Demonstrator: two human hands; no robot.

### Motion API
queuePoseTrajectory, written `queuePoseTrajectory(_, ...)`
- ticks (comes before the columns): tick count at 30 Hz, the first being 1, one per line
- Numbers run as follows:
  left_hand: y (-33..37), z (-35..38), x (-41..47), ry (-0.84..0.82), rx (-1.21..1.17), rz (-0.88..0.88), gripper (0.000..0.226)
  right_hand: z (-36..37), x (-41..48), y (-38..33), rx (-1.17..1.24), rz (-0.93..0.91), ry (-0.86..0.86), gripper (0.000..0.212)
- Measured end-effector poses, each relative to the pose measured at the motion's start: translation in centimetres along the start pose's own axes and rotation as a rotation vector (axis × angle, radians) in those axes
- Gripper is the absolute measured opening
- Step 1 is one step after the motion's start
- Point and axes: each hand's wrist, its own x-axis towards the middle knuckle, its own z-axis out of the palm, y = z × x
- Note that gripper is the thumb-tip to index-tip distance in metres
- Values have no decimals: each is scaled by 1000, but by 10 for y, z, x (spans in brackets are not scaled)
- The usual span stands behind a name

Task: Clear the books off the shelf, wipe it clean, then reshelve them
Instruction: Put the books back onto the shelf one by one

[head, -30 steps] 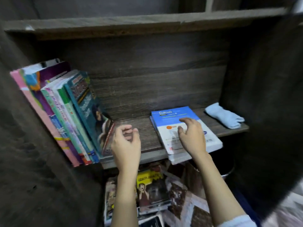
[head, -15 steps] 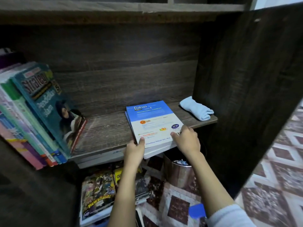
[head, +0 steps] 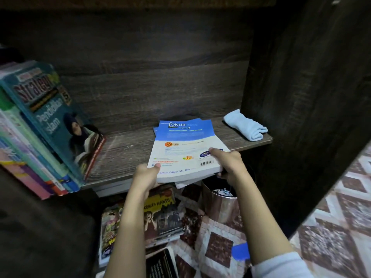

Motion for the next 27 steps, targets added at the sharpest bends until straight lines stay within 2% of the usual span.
queuePoseTrajectory(3, 5, -10, -10, -68, -67, -43, 17, 9, -6, -4, 67, 116, -235, 9)
queuePoseTrajectory(6, 5, -16, -13, -94, -86, -61, 25, 9, -10, -4, 34, 127, -348, 7)
queuePoseTrajectory(11, 6, -18, -16, -47, -61, -29, 26, 17, -17, -6, 105, 71, -349, 30)
queuePoseTrajectory(17, 7, -26, -13, -39, -145, -65, 26, 33, -33, -13, 163, -93, -340, 23)
queuePoseTrajectory(21, 9, -37, -11, -57, -248, -94, 13, 43, -41, -17, 226, -243, -344, 26)
queuePoseTrajectory(23, 11, -48, -10, -12, -201, -31, 24, 53, -44, -17, 271, -334, -347, 29)
queuePoseTrajectory(25, 17, -59, -12, 149, -54, 92, 51, 68, -49, -16, 318, -433, -361, 34)
queuePoseTrajectory(27, 31, -70, -22, 284, -71, 239, 55, 85, -58, -14, 306, -536, -343, 41)
